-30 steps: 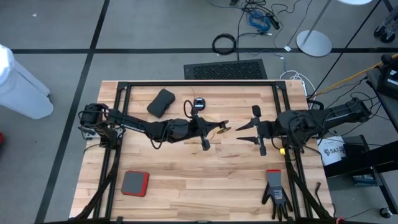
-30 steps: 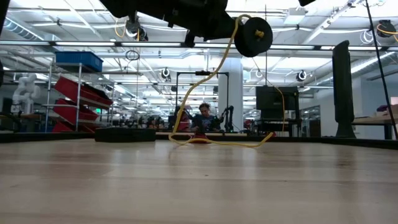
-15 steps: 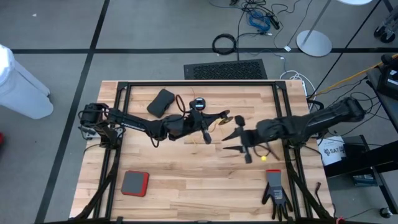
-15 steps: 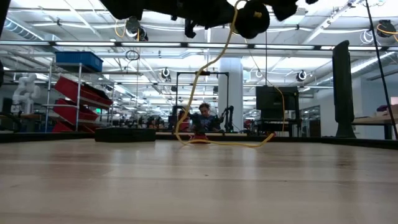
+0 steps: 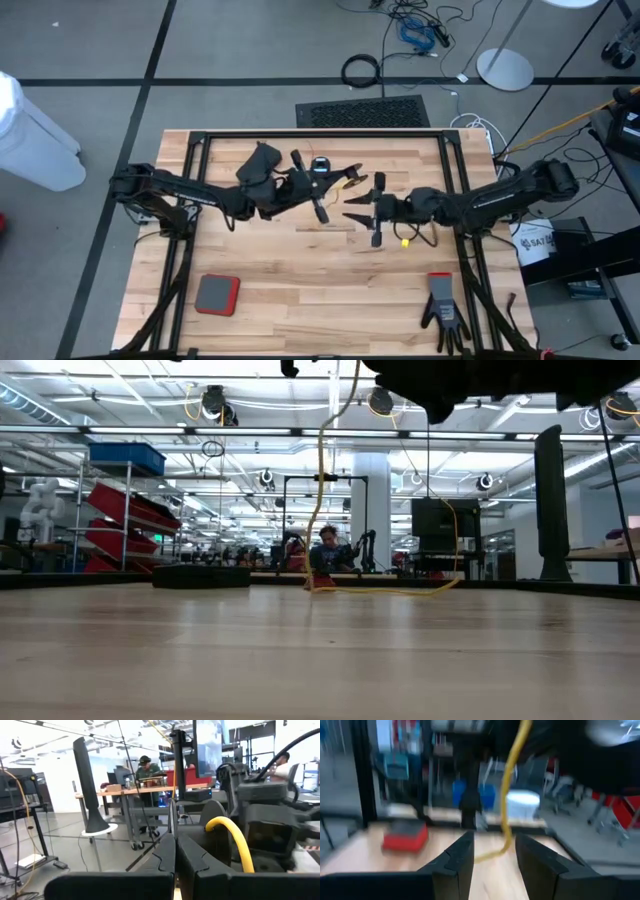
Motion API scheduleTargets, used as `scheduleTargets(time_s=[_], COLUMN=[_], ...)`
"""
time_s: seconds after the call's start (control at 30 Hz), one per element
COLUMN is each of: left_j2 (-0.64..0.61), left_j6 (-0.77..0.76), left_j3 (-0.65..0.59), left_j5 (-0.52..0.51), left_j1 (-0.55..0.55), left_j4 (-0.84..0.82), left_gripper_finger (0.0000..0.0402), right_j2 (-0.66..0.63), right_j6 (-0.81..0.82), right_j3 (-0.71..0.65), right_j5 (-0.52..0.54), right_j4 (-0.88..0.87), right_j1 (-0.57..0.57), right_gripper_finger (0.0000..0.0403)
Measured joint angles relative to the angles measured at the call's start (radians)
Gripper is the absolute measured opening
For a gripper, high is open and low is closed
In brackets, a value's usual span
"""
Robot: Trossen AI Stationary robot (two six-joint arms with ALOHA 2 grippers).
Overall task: Coil cords
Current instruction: Coil the yellow wire onto the black spool
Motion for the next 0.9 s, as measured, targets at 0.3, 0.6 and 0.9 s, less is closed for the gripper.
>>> scheduleTargets(time_s=[0.3,0.6,0.9], left_j2=[-0.003,-0.002,-0.002], left_j6=[-0.014,-0.027,-0.026], left_j3=[0.0,0.0,0.0], left_j5=[0.041,0.104,0.123], left_j1=[0.0,0.0,-0.016], left_j4=[0.009,-0.018,-0.033], left_gripper_finger=[0.0,0.0,0.0], right_j2=[0.261,0.47,0.535], right_j6=[0.069,0.082,0.108], right_j3=[-0.059,-0.036,0.005], right_j5=[-0.096,-0.101,-0.096], right_j4=[0.429,0.749,0.758], right_j1=[-0.026,-0.062,-0.063], right_gripper_finger=[0.0132,0.0132,0.0109])
